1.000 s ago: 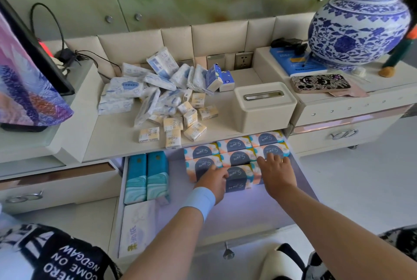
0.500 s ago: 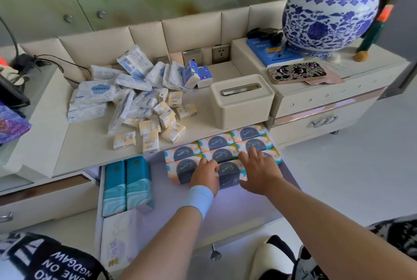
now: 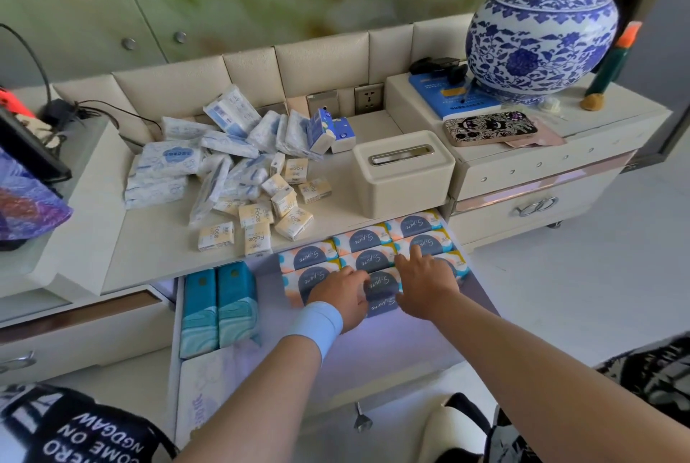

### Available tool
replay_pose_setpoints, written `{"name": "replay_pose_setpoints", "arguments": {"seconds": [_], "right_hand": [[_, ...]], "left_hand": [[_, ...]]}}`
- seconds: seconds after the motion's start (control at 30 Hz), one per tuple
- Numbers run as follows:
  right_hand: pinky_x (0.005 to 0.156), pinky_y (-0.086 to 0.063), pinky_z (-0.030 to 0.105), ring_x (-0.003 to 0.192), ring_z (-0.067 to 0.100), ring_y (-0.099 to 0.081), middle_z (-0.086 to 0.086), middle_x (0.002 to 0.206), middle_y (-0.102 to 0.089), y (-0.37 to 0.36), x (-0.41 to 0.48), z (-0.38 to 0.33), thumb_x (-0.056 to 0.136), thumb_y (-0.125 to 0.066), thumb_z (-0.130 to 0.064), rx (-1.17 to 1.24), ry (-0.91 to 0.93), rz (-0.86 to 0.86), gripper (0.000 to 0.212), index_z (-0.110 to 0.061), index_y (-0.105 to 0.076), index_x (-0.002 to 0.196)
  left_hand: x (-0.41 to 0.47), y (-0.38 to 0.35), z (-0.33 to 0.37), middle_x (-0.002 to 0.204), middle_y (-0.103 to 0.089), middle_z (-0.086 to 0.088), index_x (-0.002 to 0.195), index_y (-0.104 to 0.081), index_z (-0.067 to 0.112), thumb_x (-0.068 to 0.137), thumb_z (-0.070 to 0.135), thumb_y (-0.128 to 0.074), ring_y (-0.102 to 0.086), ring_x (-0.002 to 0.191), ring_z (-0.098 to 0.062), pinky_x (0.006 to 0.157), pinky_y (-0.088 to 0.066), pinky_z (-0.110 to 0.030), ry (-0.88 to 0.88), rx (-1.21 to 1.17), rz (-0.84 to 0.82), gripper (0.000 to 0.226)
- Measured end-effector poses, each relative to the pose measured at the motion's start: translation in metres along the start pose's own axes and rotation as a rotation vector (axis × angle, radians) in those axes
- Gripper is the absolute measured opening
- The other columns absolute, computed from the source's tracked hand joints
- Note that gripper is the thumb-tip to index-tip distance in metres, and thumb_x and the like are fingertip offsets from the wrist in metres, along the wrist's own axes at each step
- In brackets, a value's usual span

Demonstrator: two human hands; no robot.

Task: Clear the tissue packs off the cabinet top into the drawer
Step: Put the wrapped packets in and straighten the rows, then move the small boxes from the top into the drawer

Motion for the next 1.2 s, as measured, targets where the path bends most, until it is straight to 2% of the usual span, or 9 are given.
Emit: {"name": "replay_pose_setpoints", "arguments": {"seconds": [0.17, 0.3, 0.43, 0.53, 0.7, 0.83, 0.93, 1.03, 1.2], "right_hand": [[0.084, -0.046, 0.040, 0.114, 0.031, -0.055, 0.011, 0.132, -0.041, 0.046, -0.005, -0.043, 0.093, -0.050, -0.040, 0.118, 0.074, 0.031, 0.045, -0.019, -0.043, 0.132], [0.086, -0.047, 0.041, 0.113, 0.034, -0.056, 0.008, 0.127, -0.043, 0.097, -0.001, -0.080, 0.093, -0.050, -0.030, 0.194, 0.145, 0.071, 0.039, -0.020, -0.046, 0.130], [0.095, -0.047, 0.038, 0.121, 0.030, -0.053, 0.005, 0.137, -0.047, 0.148, 0.012, -0.112, 0.095, -0.051, -0.032, 0.144, 0.278, 0.067, 0.042, -0.025, -0.045, 0.135], [0.100, -0.047, 0.040, 0.125, 0.029, -0.052, 0.005, 0.140, -0.049, 0.167, 0.029, -0.131, 0.094, -0.053, -0.030, 0.000, 0.351, 0.005, 0.045, -0.026, -0.044, 0.138], [0.100, -0.046, 0.038, 0.127, 0.028, -0.051, 0.004, 0.143, -0.048, 0.164, 0.062, -0.136, 0.093, -0.058, -0.020, -0.021, 0.353, -0.060, 0.052, -0.030, -0.041, 0.141], [0.101, -0.046, 0.038, 0.129, 0.028, -0.048, 0.004, 0.146, -0.044, 0.134, 0.088, -0.129, 0.088, -0.066, -0.013, 0.042, 0.301, -0.162, 0.073, -0.032, -0.032, 0.149], [0.099, -0.048, 0.040, 0.126, 0.029, -0.049, 0.005, 0.141, -0.046, 0.127, 0.101, -0.134, 0.085, -0.067, -0.009, 0.067, 0.308, -0.166, 0.082, -0.037, -0.025, 0.151], [0.094, -0.051, 0.042, 0.121, 0.031, -0.052, 0.006, 0.136, -0.051, 0.121, 0.109, -0.141, 0.085, -0.064, -0.010, 0.091, 0.299, -0.148, 0.088, -0.043, -0.017, 0.151], [0.087, -0.053, 0.039, 0.112, 0.029, -0.059, 0.004, 0.129, -0.054, 0.115, 0.120, -0.145, 0.086, -0.068, -0.028, 0.059, 0.310, -0.082, 0.077, -0.045, -0.022, 0.146]], "left_hand": [[-0.014, 0.054, -0.013, 0.133, -0.055, 0.004, 0.135, -0.047, 0.033, 0.090, 0.029, -0.054, -0.052, 0.121, -0.023, 0.098, -0.046, -0.039, 0.039, -0.063, 0.105, 0.046], [-0.030, 0.111, -0.038, 0.131, -0.056, 0.003, 0.133, -0.049, 0.031, 0.090, 0.030, -0.055, -0.055, 0.115, -0.024, 0.097, -0.046, -0.038, 0.062, -0.019, 0.106, 0.043], [-0.057, 0.160, -0.076, 0.136, -0.054, 0.003, 0.135, -0.048, 0.030, 0.092, 0.029, -0.055, -0.054, 0.119, -0.024, 0.098, -0.044, -0.031, 0.104, 0.111, 0.098, 0.044], [-0.073, 0.178, -0.112, 0.135, -0.055, 0.003, 0.135, -0.049, 0.031, 0.093, 0.026, -0.053, -0.055, 0.118, -0.023, 0.096, -0.045, -0.030, 0.175, 0.163, 0.058, 0.043], [-0.063, 0.183, -0.150, 0.134, -0.055, 0.000, 0.134, -0.053, 0.029, 0.095, 0.019, -0.053, -0.054, 0.119, -0.022, 0.099, -0.044, -0.031, 0.252, -0.005, 0.051, 0.040], [-0.043, 0.171, -0.163, 0.134, -0.055, 0.003, 0.135, -0.053, 0.032, 0.092, 0.012, -0.055, -0.053, 0.119, -0.019, 0.099, -0.042, -0.027, 0.243, -0.160, 0.036, 0.047], [-0.028, 0.168, -0.162, 0.142, -0.049, 0.006, 0.134, -0.053, 0.039, 0.091, 0.007, -0.052, -0.051, 0.123, -0.019, 0.099, -0.043, -0.028, 0.203, -0.124, 0.030, 0.053], [-0.014, 0.157, -0.160, 0.145, -0.042, 0.003, 0.138, -0.046, 0.043, 0.091, 0.020, -0.058, -0.051, 0.123, -0.024, 0.100, -0.045, -0.034, 0.178, -0.010, -0.018, 0.054], [0.002, 0.134, -0.158, 0.143, -0.029, -0.004, 0.143, -0.042, 0.040, 0.089, 0.027, -0.065, -0.053, 0.119, -0.031, 0.099, -0.047, -0.038, 0.179, 0.087, -0.105, 0.059]]}}
Point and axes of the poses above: each hand's wrist, its own x-axis towards the middle knuckle, its own y-axis out of the back of the hand, z = x × y, the point moved 8 cm from there along x, towards the middle knuckle
